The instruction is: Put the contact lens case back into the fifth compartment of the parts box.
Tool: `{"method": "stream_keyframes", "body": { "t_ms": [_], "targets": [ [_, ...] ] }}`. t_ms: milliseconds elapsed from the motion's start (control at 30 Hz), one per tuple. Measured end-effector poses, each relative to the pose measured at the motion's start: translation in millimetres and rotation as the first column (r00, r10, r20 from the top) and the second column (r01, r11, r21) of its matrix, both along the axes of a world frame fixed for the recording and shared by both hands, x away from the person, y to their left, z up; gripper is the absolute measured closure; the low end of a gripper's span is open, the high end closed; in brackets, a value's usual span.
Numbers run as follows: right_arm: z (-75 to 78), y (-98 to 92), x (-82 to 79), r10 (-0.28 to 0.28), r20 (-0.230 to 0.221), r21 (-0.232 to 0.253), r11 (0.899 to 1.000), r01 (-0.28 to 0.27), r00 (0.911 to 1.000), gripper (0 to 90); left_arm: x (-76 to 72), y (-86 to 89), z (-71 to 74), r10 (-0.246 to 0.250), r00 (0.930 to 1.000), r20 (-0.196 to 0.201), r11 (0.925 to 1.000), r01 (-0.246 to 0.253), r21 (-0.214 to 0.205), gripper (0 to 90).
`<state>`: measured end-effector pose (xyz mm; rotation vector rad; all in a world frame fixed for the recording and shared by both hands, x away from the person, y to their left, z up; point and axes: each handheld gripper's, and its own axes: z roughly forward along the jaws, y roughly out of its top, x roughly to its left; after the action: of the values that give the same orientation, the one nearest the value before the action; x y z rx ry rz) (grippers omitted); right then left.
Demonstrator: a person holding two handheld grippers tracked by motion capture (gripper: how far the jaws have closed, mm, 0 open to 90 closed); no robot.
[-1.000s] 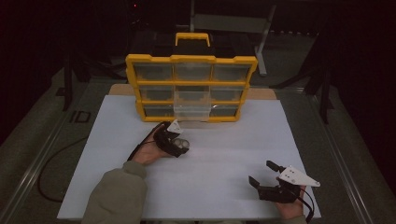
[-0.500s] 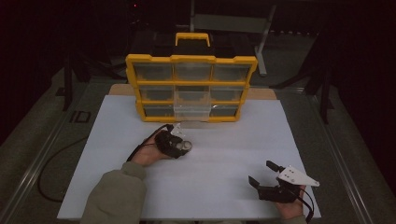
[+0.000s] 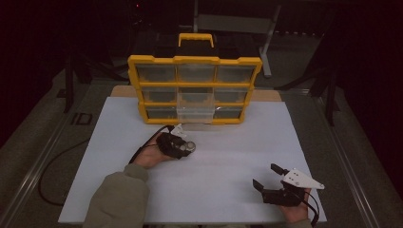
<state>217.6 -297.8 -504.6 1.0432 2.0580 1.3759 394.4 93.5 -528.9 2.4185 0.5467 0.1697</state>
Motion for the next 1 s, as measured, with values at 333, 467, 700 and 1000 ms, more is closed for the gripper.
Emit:
{"method": "stream_keyframes", "body": {
  "t_ms": [333, 467, 700, 1000],
  "targets": [
    [0.4, -0.6, -0.5, 0.004, 0.004, 0.005, 1.000, -0.004, 1.0000, 8.5, -7.1, 2.9, 12.6, 0.005, 1.0000, -0.003, 0.9998, -0.005, -0.018, 49.5],
    [0.2, -0.4, -0.3, 0.006, 0.005, 0.006, 1.000, -0.006, 1.0000, 8.5, -10.7, 6.3, 21.9, 0.011, 0.9999, -0.003, 0.9993, -0.011, -0.034, 49.5],
    [0.2, -0.1, -0.4, 0.006, 0.005, 0.006, 1.000, -0.006, 1.0000, 8.5, -11.8, 13.1, 31.9, 0.019, 0.9996, -0.019, 0.9989, -0.020, -0.042, 49.5],
    [0.2, -0.4, -0.4, 0.006, 0.004, 0.008, 1.000, -0.006, 1.0000, 8.5, -13.7, 16.9, 38.8, 0.021, 0.9994, -0.026, 0.9993, -0.022, -0.031, 49.5]
  ]
}}
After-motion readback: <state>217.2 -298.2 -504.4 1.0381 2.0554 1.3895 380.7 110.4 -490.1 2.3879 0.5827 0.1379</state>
